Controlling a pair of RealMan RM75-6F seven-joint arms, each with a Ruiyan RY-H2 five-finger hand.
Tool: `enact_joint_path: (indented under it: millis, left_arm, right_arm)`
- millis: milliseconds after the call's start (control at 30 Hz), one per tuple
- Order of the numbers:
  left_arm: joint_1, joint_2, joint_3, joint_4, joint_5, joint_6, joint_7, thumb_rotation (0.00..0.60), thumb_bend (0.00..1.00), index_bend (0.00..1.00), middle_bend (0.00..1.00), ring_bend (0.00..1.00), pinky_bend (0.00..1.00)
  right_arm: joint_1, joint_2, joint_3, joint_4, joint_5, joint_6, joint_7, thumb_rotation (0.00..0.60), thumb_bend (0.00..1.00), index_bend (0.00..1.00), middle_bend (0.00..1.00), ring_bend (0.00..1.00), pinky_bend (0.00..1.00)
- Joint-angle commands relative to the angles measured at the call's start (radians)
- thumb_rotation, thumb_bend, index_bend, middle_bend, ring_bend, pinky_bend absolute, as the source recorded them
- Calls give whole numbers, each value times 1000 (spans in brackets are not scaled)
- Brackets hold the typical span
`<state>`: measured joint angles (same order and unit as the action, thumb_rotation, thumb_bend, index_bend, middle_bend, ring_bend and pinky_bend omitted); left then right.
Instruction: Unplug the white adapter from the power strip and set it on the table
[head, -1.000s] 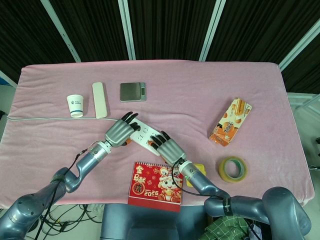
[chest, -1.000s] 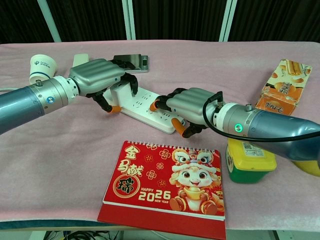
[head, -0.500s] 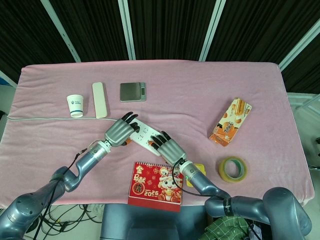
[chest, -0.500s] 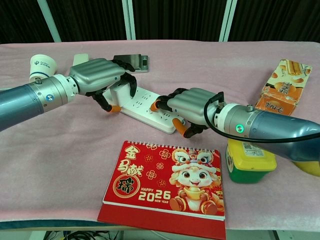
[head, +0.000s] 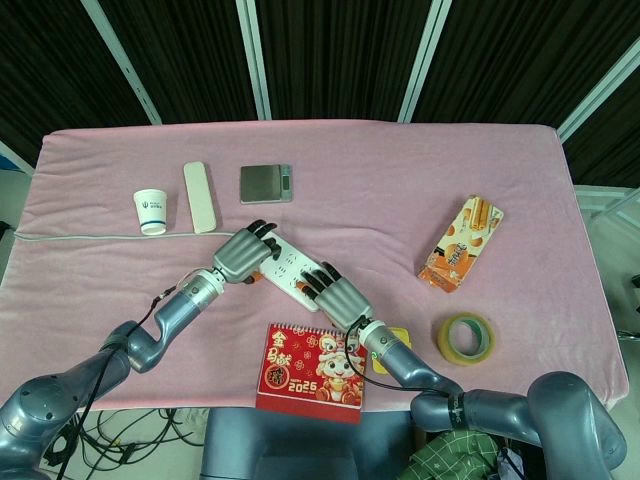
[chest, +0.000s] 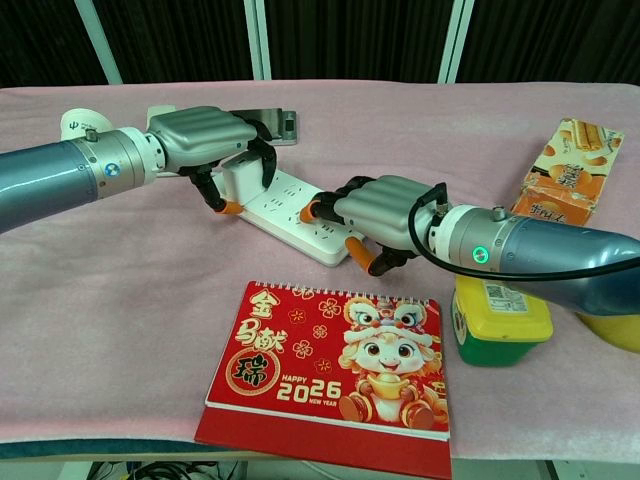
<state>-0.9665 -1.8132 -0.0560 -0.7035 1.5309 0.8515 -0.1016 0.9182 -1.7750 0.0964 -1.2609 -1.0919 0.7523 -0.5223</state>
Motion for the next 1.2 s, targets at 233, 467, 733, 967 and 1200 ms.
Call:
enact_joint_path:
  millis: [233, 467, 733, 967, 1200]
  left_arm:
    - [-32, 63, -34, -98, -63, -105, 90, 600, 614, 577, 546, 117, 153]
    - [-61, 111, -69, -175, -135, -204, 142, 600, 635, 590, 557, 117, 153]
    - [-91, 141, -92, -228, -226, -309, 231, 600, 636, 592, 559, 119, 153]
    - [-97, 155, -118, -261, -320, -349, 263, 600, 636, 597, 562, 127, 153]
    - [-76, 139, -107, -264, -299, -238, 317, 600, 636, 611, 577, 144, 174]
  right_arm:
    - [5, 5, -2, -7, 7, -5, -9, 600, 744, 216, 144, 126, 45]
    - [7, 11, -3, -13, 17, -9, -13, 600, 743, 216, 144, 126, 45]
    - [9, 14, -6, -16, 23, -16, -12, 600, 743, 218, 145, 132, 46]
    - [16, 23, -19, -17, 20, -22, -34, 600, 743, 256, 172, 149, 46]
    - [20, 27, -22, -25, 33, -25, -47, 600, 743, 267, 173, 154, 46]
